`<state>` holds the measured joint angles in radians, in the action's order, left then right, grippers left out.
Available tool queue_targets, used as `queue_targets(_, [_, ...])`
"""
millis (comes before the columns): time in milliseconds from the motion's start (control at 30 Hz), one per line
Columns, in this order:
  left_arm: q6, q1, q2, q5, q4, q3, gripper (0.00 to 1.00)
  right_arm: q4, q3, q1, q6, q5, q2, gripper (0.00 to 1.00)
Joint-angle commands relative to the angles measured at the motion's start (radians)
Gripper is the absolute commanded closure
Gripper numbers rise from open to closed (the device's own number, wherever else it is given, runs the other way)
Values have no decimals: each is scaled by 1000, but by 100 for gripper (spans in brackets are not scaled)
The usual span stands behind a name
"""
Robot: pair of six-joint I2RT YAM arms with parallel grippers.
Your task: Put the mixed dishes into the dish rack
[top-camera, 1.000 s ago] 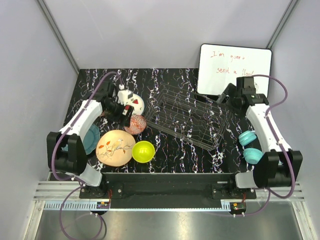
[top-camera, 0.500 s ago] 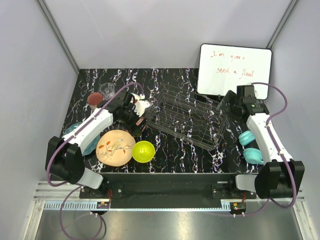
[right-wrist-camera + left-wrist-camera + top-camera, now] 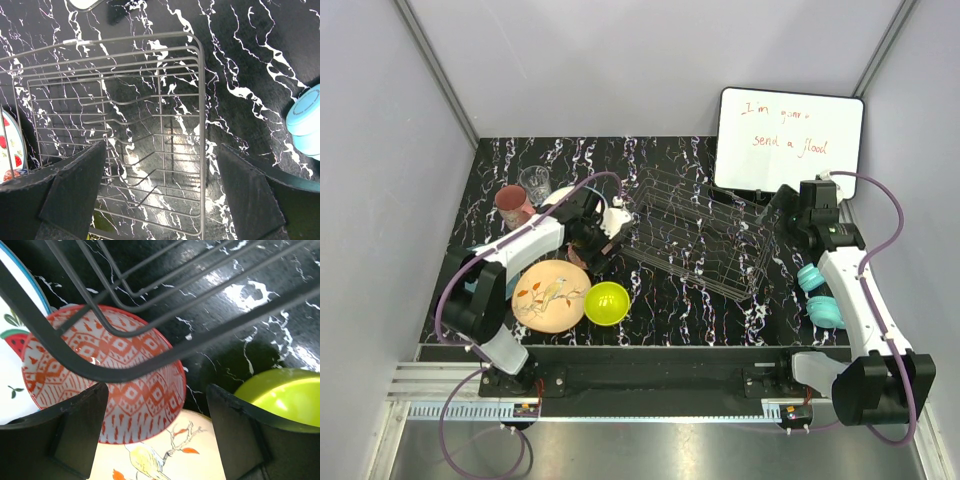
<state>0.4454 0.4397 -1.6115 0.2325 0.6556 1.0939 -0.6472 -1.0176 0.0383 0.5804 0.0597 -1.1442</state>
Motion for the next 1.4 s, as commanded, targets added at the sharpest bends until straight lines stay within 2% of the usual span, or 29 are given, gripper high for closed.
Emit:
queue_targets(0, [12, 5, -16, -39, -99, -28, 19, 34, 17, 3, -2, 8, 37, 0])
queue_targets(233, [15, 11, -51, -65, -171, -55, 27, 26, 10, 3, 7, 12, 44, 0])
queue_targets(300, [15, 11, -56, -65, -175, -57, 34, 24, 10, 2, 9, 14, 46, 0])
queue_targets(433, [15, 14, -48, -76, -178, -60, 62, 26, 20, 0, 12, 20, 57, 0])
queue_targets(467, [13, 13, -47, -81, -178, -61, 73, 26, 22, 3, 12, 22, 58, 0])
queue_targets(533, [9, 13, -36, -91, -178, -60, 82, 23, 28, 3, 12, 23, 66, 0])
queue_targets(567, [6, 13, -31, -100, -178, -60, 90, 26, 34, 3, 12, 25, 72, 0])
queue_targets(667, [-5, 13, -2, -123, -166, -55, 99, 26, 48, 0, 15, 28, 84, 0])
queue_targets(767, [-11, 11, 63, -145, -133, -46, 100, 27, 60, 2, 15, 38, 92, 0])
queue_targets(933, [-19, 5, 159, -148, 18, 20, 100, 35, 73, 0, 12, 58, 93, 0])
queue_targets(1100, [-25, -16, 257, -108, 214, 211, 100, 49, 68, 2, 3, 135, 74, 0])
queue_targets(1133, [-39, -18, 260, -92, 245, 300, 100, 66, 62, 2, -2, 162, 66, 0])
queue_targets(1200, [-60, -19, 254, -15, 311, 395, 100, 95, 50, 0, -13, 184, 28, 0])
queue_targets(1233, [-88, -21, 243, 20, 326, 490, 100, 128, 30, 2, -11, 187, 9, 0])
queue_targets(1267, [-103, -21, 213, 97, 346, 536, 100, 144, 16, 2, 4, 184, -35, 0])
queue_targets(1333, [-163, -21, 168, 187, 360, 678, 100, 200, -42, 2, 16, 102, -87, 0])
queue_targets(1367, [-184, -22, 113, 279, 374, 728, 100, 225, -65, 2, 24, 68, -136, 0])
